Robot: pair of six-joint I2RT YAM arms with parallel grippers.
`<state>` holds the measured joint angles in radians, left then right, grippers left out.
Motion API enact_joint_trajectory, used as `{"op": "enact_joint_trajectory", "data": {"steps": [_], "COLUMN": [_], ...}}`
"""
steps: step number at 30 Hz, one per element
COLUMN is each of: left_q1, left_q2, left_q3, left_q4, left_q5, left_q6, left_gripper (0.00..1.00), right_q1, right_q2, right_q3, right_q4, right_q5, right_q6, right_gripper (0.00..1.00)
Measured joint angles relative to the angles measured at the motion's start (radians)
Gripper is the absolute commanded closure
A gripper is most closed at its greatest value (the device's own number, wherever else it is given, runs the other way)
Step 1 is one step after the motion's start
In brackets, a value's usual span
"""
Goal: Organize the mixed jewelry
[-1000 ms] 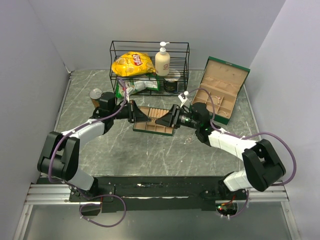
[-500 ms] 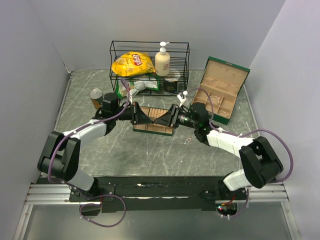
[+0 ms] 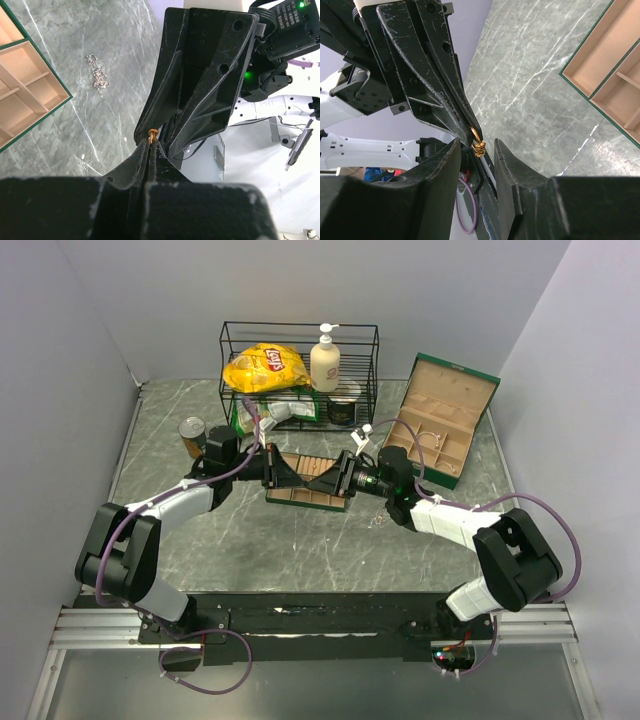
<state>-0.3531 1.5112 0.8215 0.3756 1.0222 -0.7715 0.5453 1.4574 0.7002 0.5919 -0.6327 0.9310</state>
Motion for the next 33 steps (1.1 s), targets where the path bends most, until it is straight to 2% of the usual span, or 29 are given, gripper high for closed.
{"op": "enact_joint_trajectory", "data": {"steps": [6, 21, 25, 33], "left_q1": [-0.006, -0.009, -0.009, -0.011], "left_q2": [-0.001, -0.005, -0.005, -0.005], "left_q3": [0.000, 0.003, 0.003, 0.010], "left_q4": [-0.003, -0.007, -0.010, -0.032], "left_q5": [-0.014, -0.026, -0.027, -0.024], "left_q6": [0.001, 0.004, 0.005, 0.011], "left_gripper": [0.99, 0.99, 0.99, 0.99], "right_q1": [0.000, 0.000, 0.000, 0.000], "right_q2": [0.000, -0.002, -0.011, -0.026], "right_q3": [0.000, -0.008, -0.020, -0.035], "right_q4": [0.004, 0.030, 0.038, 0.043], "right_q5": [0.000, 0.015, 0.021, 0.031], "right_q6": [0.001, 0.000, -0.004, -0.009], "right_gripper": [0.68, 0.73, 0.85, 0.86]}}
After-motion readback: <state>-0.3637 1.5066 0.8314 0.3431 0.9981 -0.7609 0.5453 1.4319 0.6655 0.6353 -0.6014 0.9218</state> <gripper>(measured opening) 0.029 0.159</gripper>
